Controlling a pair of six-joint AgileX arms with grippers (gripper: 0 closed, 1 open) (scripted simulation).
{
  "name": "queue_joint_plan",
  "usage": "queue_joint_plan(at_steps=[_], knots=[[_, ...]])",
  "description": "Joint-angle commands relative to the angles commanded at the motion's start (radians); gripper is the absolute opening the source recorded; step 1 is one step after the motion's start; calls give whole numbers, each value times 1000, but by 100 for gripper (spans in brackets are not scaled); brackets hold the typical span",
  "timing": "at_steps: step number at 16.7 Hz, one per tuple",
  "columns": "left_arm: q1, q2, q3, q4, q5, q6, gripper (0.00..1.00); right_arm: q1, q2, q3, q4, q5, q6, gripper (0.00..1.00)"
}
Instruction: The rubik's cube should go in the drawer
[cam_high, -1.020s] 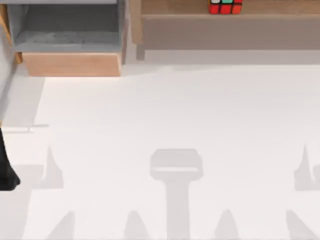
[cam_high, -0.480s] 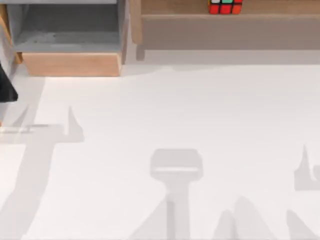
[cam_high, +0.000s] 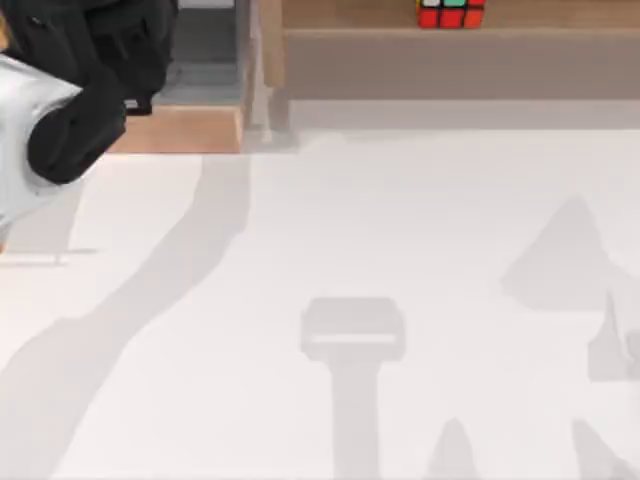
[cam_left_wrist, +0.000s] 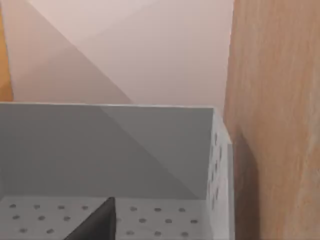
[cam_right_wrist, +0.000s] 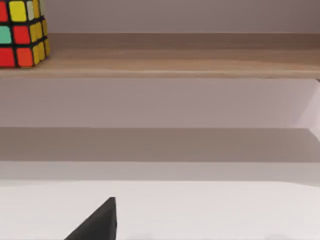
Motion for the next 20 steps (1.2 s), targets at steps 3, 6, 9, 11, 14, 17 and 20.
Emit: queue_joint_plan(at_steps=[3, 6, 9, 11, 14, 17, 20], knots=[[-110, 334, 228, 85, -104, -1, 100, 0, 0, 0, 0, 0, 0, 100], [-204, 619, 423, 160, -192, 0, 100, 0, 0, 0, 0, 0, 0, 100], [-275, 832, 574, 220, -258, 3, 100, 0, 0, 0, 0, 0, 0, 100], [-308, 924, 643, 249, -289, 5, 100, 0, 0, 0, 0, 0, 0, 100], [-331, 984, 690, 269, -310, 5, 100, 0, 0, 0, 0, 0, 0, 100], [-331, 984, 690, 269, -310, 5, 100, 0, 0, 0, 0, 0, 0, 100], [-326, 984, 688, 265, -307, 5, 100, 0, 0, 0, 0, 0, 0, 100]])
